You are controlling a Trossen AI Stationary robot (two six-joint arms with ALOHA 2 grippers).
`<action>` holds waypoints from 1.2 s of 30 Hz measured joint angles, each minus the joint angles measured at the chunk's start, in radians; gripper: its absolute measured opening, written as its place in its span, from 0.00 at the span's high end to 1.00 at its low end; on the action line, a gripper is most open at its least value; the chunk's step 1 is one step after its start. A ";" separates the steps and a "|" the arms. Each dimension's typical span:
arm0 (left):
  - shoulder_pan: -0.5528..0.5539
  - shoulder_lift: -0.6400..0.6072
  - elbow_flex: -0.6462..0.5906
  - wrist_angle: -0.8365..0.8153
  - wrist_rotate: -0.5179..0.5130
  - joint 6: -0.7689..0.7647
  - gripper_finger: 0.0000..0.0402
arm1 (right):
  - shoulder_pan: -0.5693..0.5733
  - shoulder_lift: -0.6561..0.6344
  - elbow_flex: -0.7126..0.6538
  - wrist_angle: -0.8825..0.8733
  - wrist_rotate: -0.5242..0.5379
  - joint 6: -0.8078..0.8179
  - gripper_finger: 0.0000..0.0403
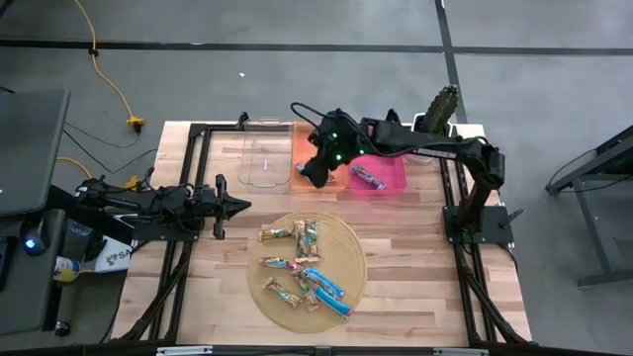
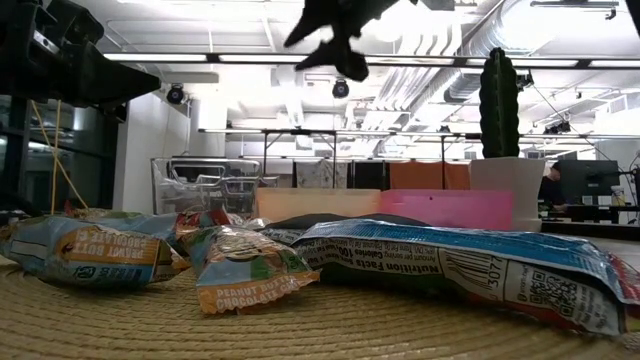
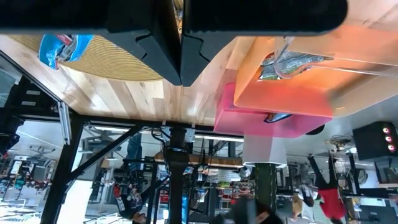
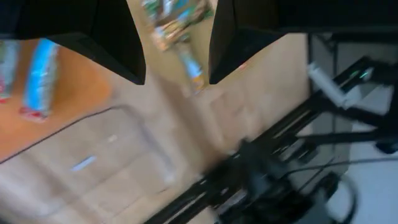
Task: Pick and place Granola Bars by type
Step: Put the red granola bar into the orange bin
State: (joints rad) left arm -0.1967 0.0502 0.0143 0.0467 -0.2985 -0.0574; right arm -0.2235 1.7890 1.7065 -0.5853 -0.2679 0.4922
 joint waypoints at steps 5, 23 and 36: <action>0.000 0.000 0.000 0.000 0.000 0.000 1.00 | 0.094 -0.030 0.000 -0.044 0.023 0.032 0.60; 0.000 0.000 0.000 0.000 -0.001 0.000 1.00 | 0.481 -0.021 0.000 -0.326 0.392 0.318 0.59; 0.000 0.000 0.000 0.000 -0.001 0.000 1.00 | 0.675 0.066 0.000 -0.322 0.399 0.426 0.58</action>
State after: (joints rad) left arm -0.1967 0.0502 0.0141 0.0471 -0.2996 -0.0574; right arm 0.4512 1.8545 1.7065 -0.9071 0.1309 0.9178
